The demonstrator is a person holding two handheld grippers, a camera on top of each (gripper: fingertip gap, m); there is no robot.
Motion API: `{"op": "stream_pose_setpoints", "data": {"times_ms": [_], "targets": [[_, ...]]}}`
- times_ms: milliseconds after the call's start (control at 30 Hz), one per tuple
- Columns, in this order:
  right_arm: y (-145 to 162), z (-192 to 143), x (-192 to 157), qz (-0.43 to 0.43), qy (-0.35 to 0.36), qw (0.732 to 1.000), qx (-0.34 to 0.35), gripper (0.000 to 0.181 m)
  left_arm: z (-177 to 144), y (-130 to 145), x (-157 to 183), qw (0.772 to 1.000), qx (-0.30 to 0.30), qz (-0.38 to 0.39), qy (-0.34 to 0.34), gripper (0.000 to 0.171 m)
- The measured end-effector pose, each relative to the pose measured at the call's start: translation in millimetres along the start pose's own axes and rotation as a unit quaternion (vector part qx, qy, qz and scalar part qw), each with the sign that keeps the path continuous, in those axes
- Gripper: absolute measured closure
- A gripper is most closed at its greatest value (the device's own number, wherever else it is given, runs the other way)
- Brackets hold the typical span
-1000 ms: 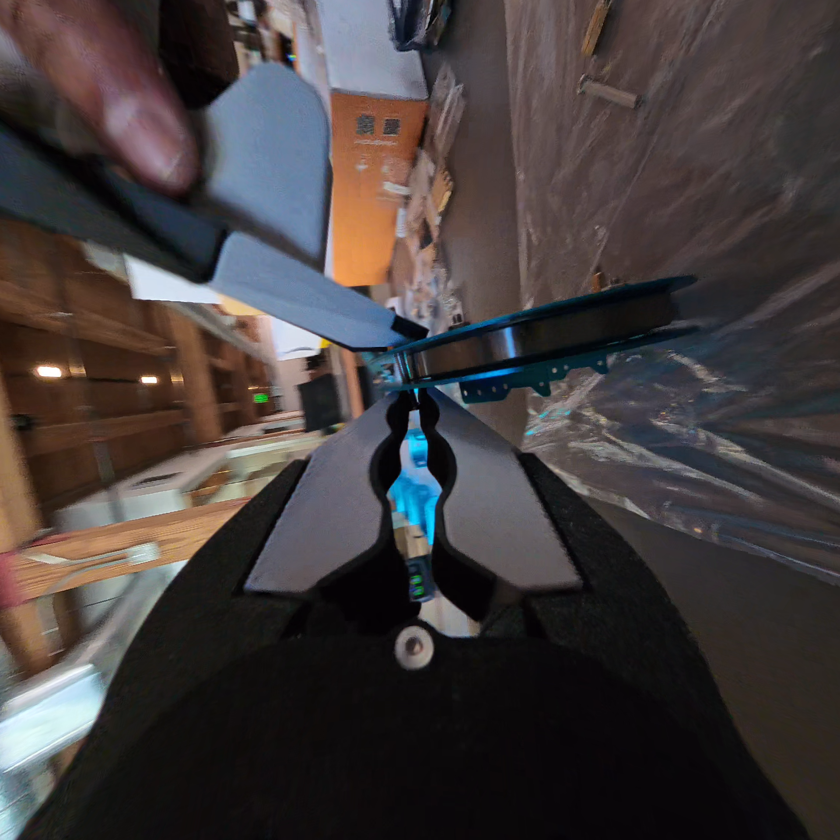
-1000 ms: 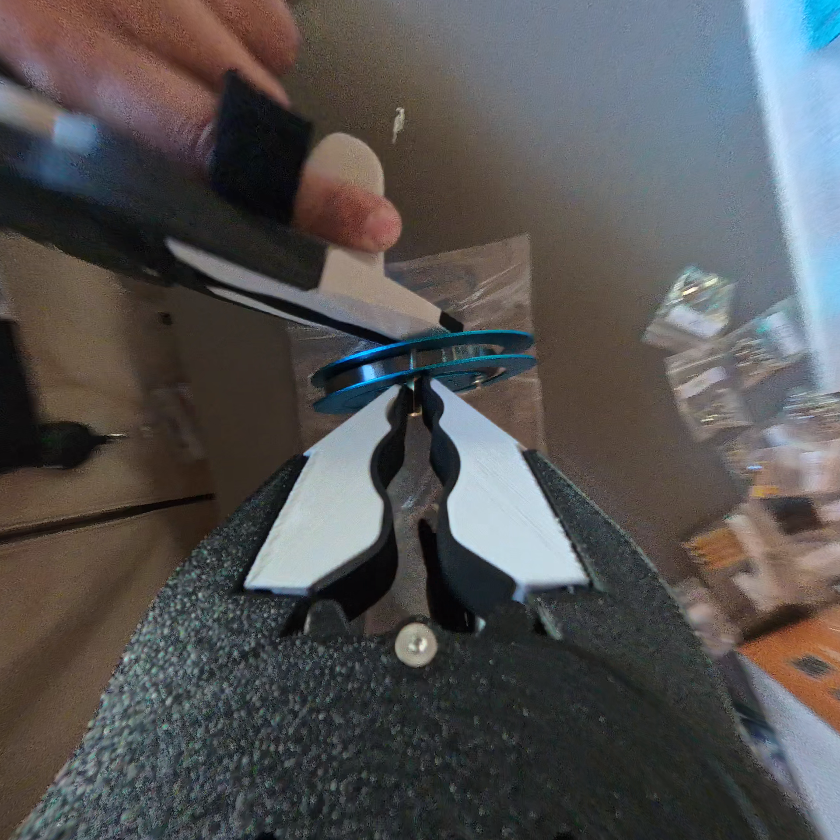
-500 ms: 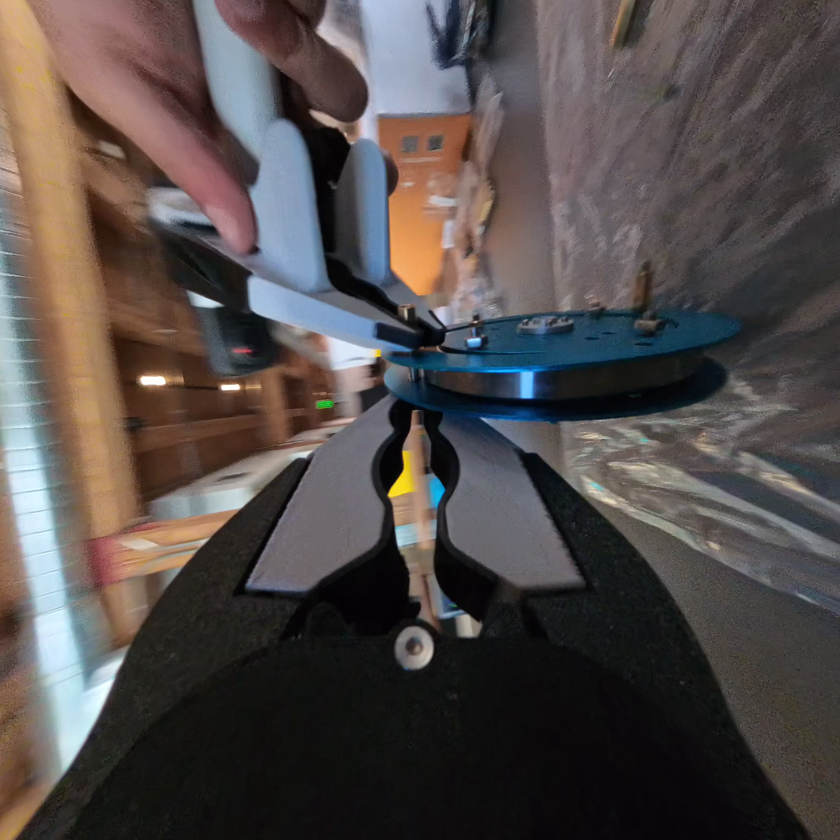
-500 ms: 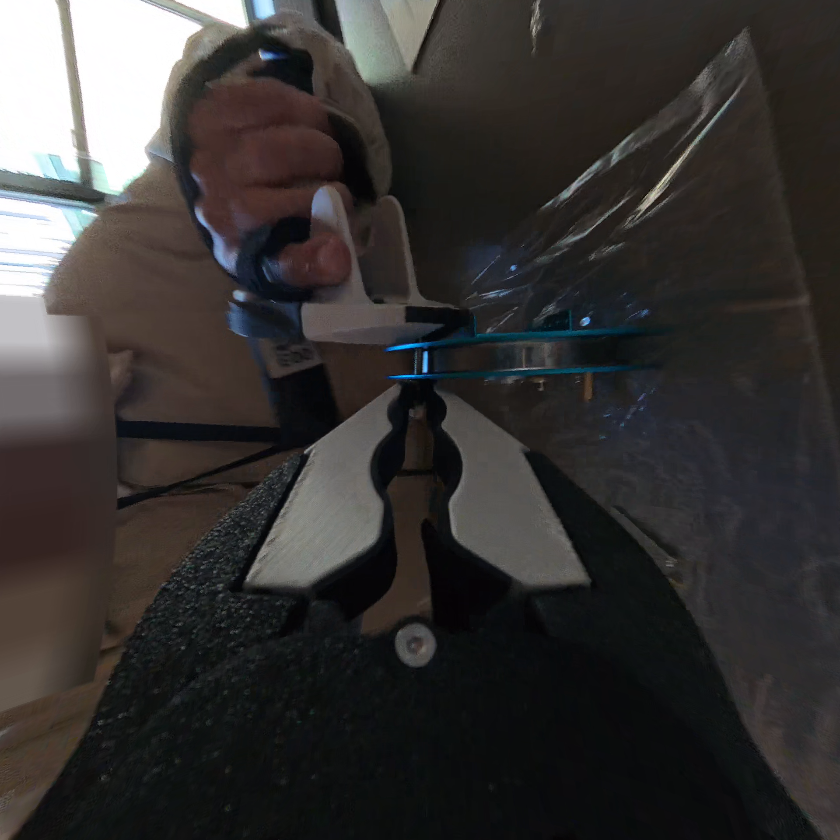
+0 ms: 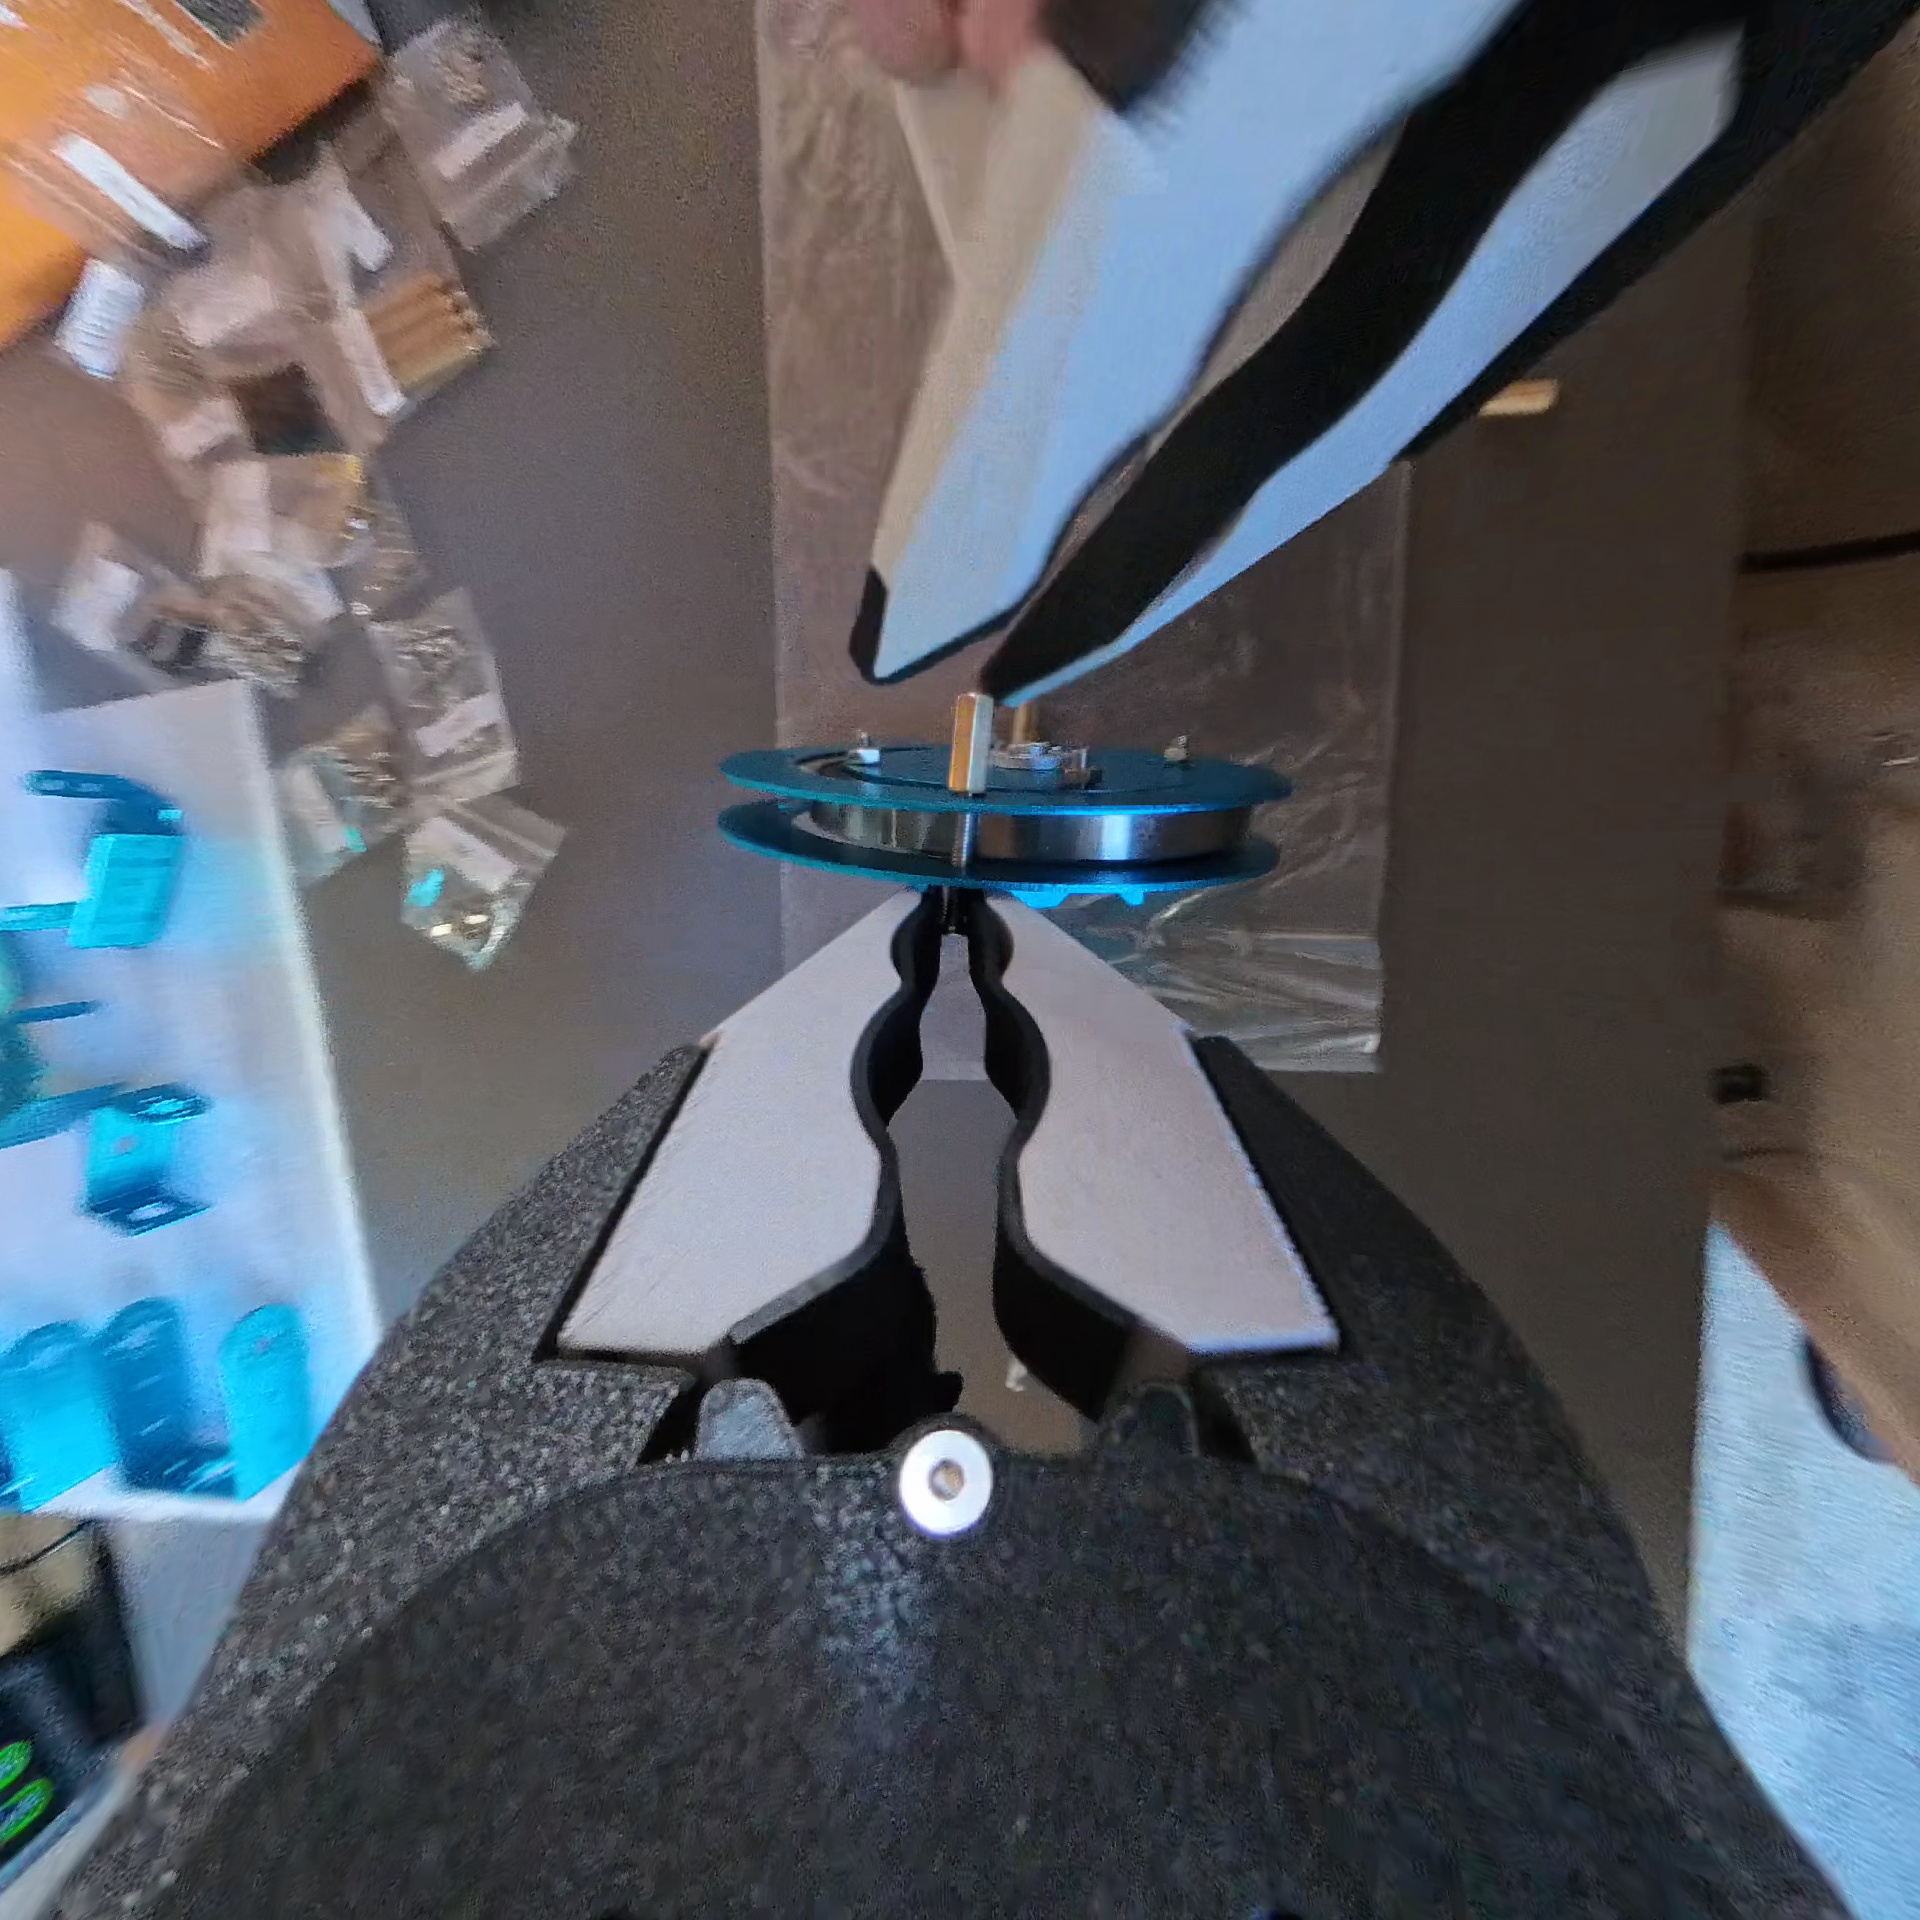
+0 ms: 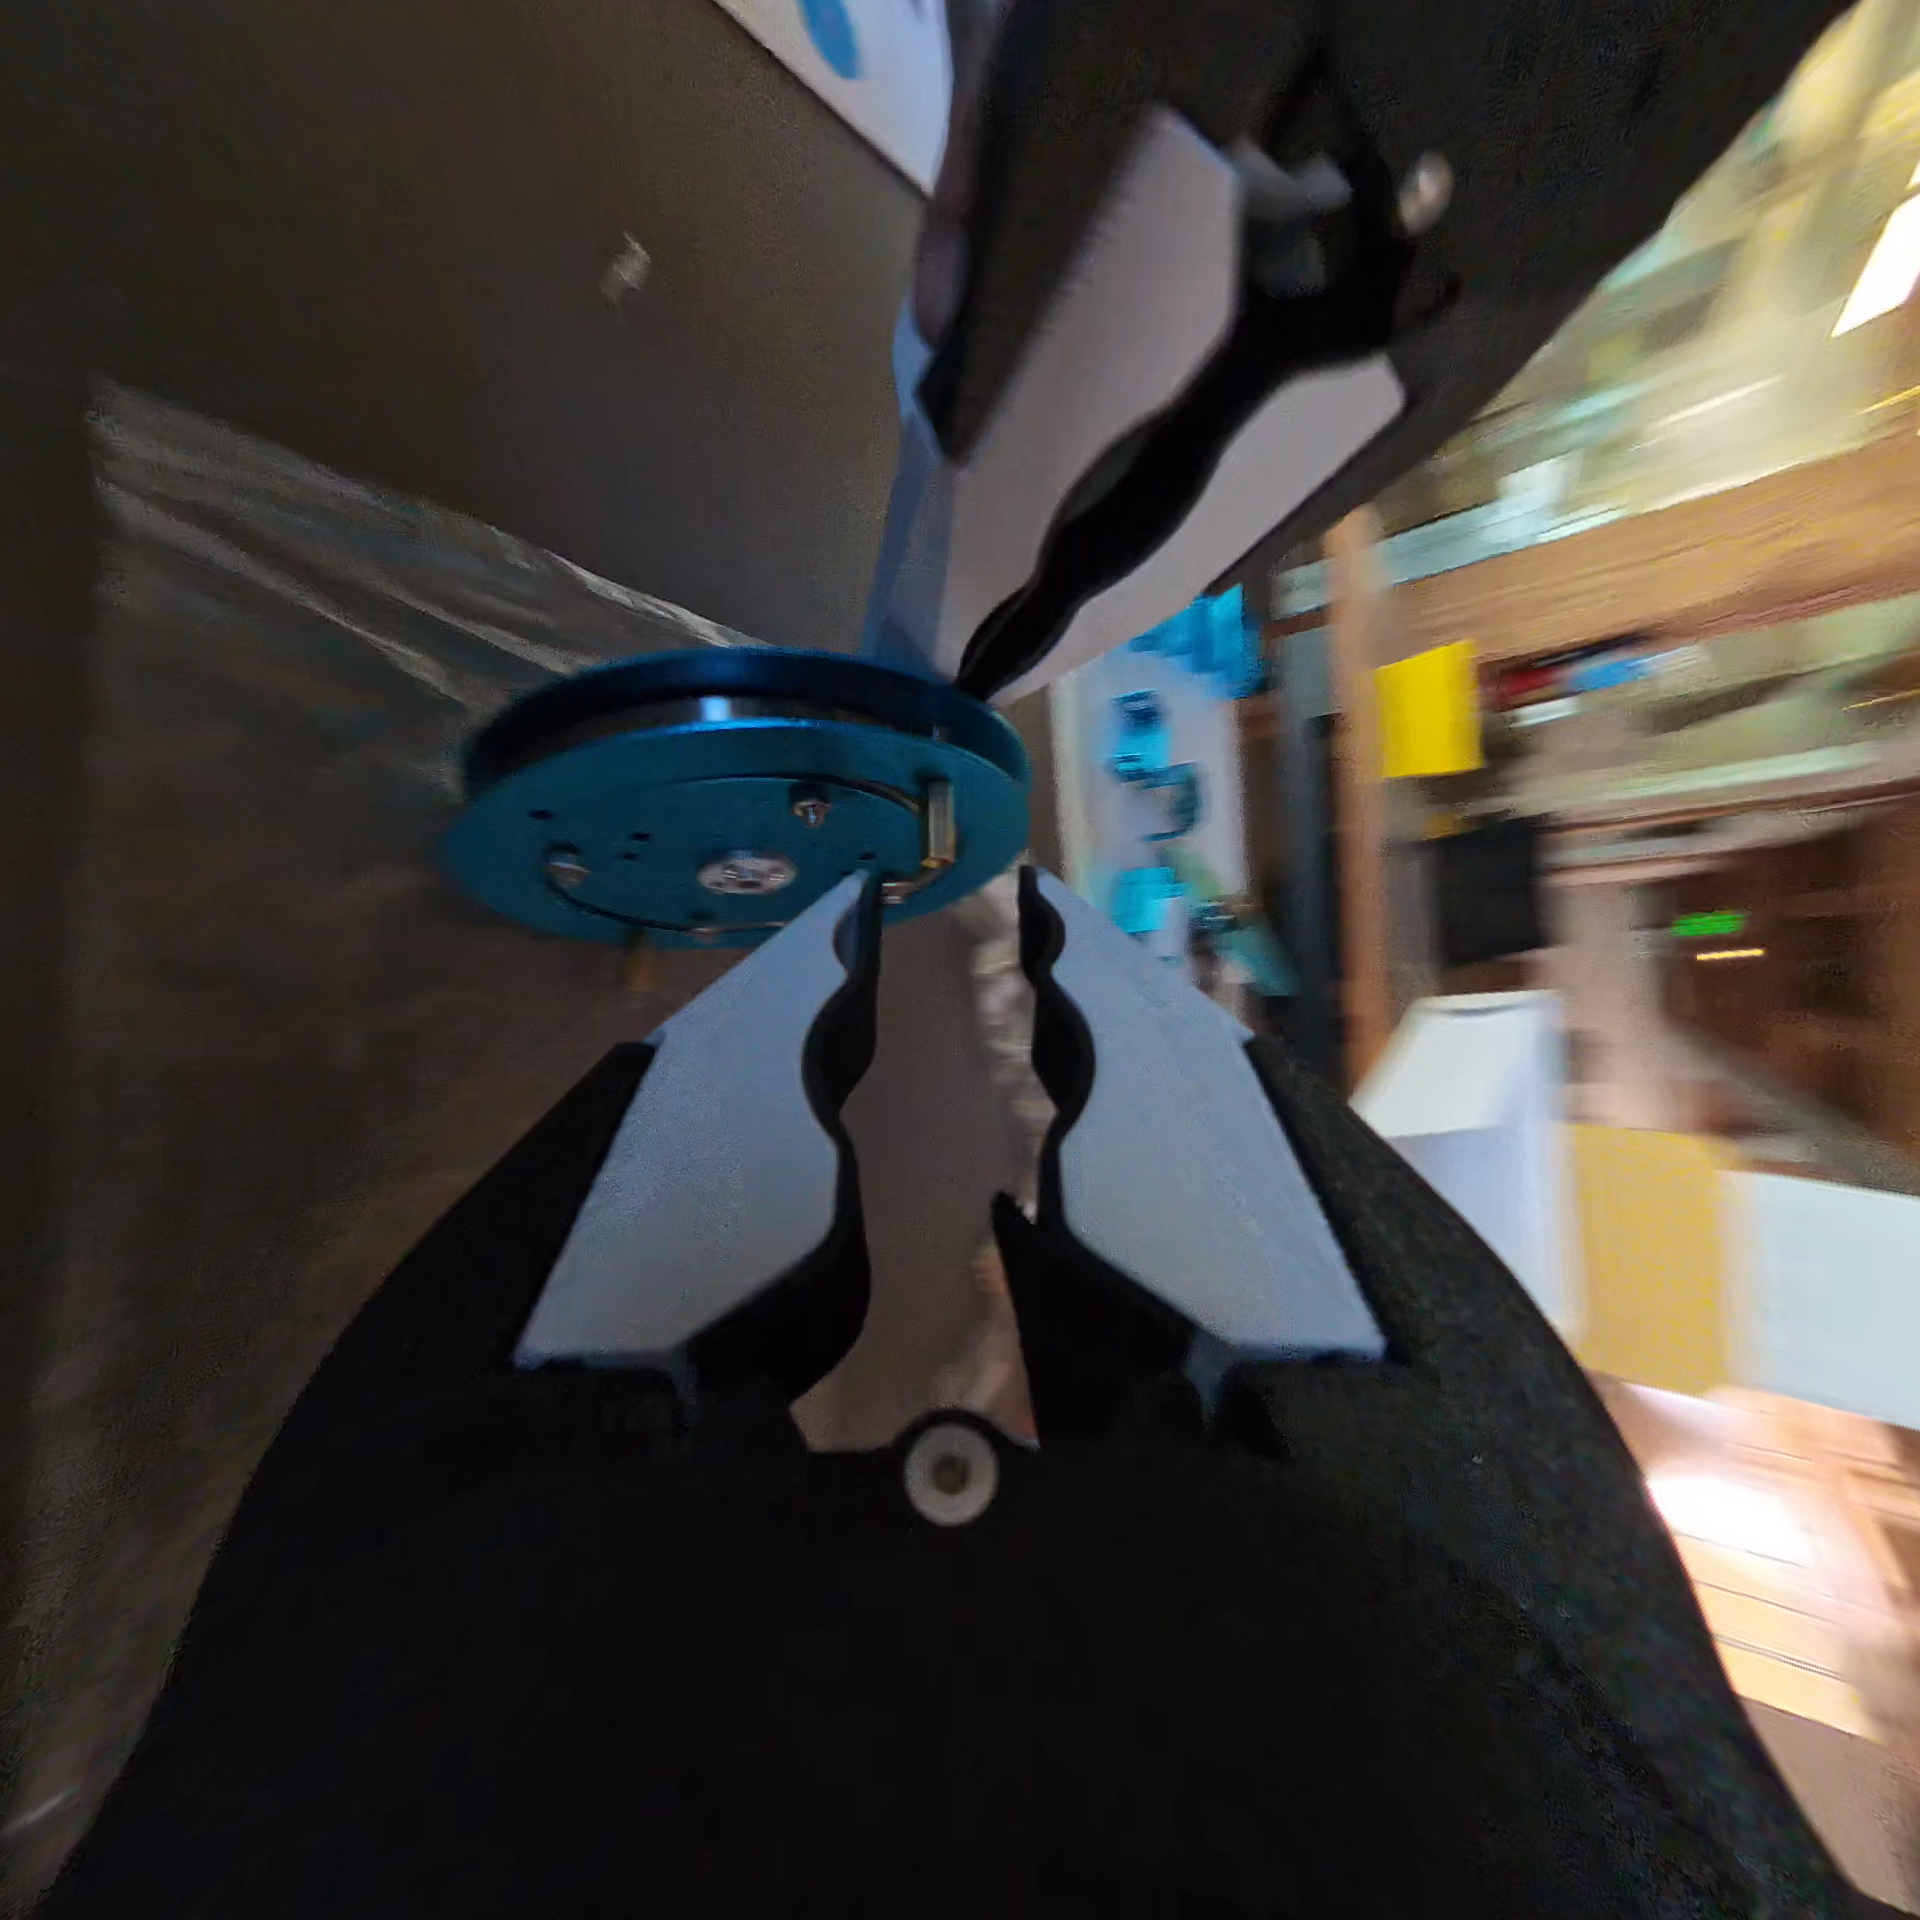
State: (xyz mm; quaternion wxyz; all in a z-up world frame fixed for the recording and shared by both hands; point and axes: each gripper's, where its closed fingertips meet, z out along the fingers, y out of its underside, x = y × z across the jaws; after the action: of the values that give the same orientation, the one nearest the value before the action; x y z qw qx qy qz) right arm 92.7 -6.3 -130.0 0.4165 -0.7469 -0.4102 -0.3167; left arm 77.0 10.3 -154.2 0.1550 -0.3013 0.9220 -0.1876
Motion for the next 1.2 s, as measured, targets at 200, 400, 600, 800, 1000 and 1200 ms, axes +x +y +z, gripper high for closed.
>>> {"op": "stream_pose_setpoints", "data": {"times_ms": [200,400,600,800,1000,1200], "targets": [[-2,10,-6,-0.160,0.114,0.980,-0.026,0.160,0,-7,10,0.992,0.003,-0.053,0.114,0.169],[2,10,5,-0.144,0.120,0.982,-0.027,0.177,3,-11,2,0.994,0.024,-0.060,0.088,0.169],[4,7,-5,0.130,-0.114,0.985,0.009,0.177,5,-15,-3,0.997,0.037,0.038,-0.061,0.170],[3,0,-11,0.313,-0.305,0.900,-0.014,0.177,4,-17,-13,0.931,-0.040,0.206,-0.298,0.171],[-1,-13,-20,0.498,-0.526,0.684,-0.086,0.177,-4,-26,-19,0.751,-0.106,0.377,-0.532,0.171],[-8,-20,-25,0.582,-0.646,0.487,-0.085,0.177,-6,-27,-20,0.751,-0.090,0.355,-0.549,0.171]]}}
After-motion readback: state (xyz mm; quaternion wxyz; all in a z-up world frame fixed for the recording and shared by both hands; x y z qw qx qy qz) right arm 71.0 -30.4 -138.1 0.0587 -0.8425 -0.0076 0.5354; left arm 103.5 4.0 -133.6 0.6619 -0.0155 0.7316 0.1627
